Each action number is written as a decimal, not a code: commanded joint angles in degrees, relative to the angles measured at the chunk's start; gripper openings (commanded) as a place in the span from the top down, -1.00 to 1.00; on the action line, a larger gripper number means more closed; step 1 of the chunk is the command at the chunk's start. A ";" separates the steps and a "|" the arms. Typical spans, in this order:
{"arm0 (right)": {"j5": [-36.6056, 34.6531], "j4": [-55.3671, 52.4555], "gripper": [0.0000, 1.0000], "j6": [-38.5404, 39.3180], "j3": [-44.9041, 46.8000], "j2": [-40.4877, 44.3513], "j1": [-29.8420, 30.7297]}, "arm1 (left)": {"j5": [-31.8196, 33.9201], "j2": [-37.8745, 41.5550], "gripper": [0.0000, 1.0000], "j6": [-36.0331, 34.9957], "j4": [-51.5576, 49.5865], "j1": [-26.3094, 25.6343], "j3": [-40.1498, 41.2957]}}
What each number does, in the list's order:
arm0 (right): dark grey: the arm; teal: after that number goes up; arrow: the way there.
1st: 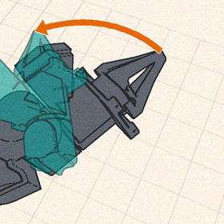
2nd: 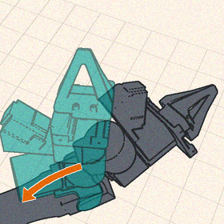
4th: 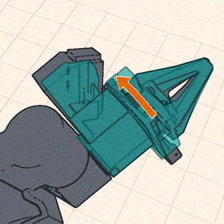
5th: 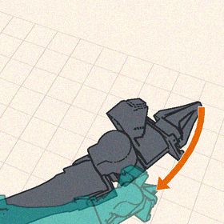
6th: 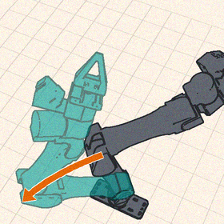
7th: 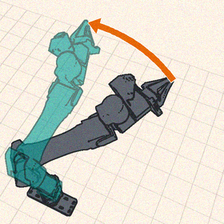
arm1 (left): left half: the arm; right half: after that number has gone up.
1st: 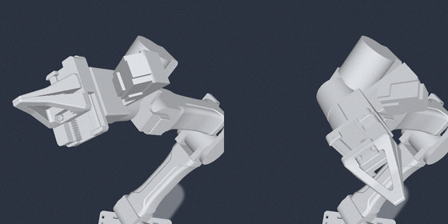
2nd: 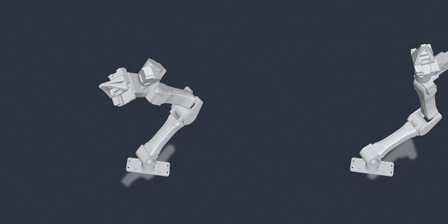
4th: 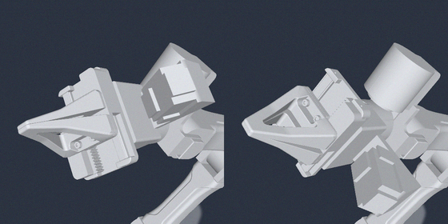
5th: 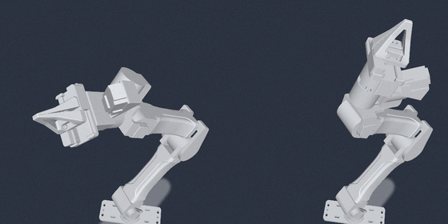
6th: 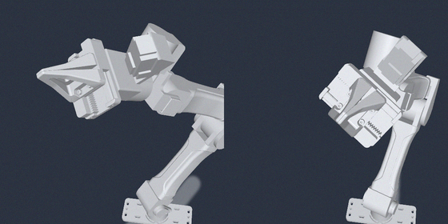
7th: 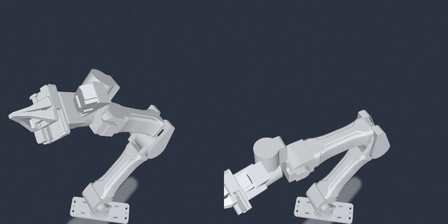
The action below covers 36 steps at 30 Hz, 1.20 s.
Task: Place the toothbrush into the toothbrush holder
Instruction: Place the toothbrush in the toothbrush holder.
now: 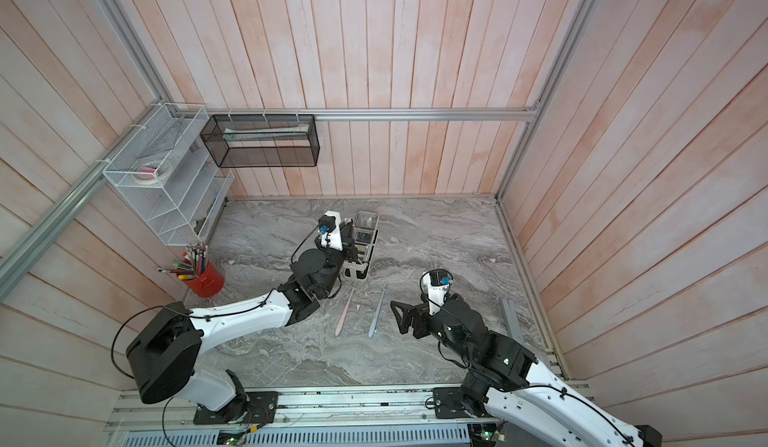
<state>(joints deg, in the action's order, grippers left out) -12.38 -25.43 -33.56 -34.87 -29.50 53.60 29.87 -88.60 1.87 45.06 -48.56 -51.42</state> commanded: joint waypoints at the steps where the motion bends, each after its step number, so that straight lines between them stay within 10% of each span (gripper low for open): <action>1: 0.41 0.94 -0.96 1.13 0.59 0.18 0.27 | 1.52 -2.26 1.00 -2.61 6.46 -0.14 -2.23; 36: 3.70 7.54 -0.96 2.73 4.62 -2.45 0.01 | -0.60 -21.09 1.00 -3.06 18.16 3.91 -10.19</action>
<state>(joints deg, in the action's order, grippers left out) -9.69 -19.09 -31.24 -31.46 -32.34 53.58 30.24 -108.42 -1.72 61.73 -44.69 -60.66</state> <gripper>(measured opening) 0.980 0.092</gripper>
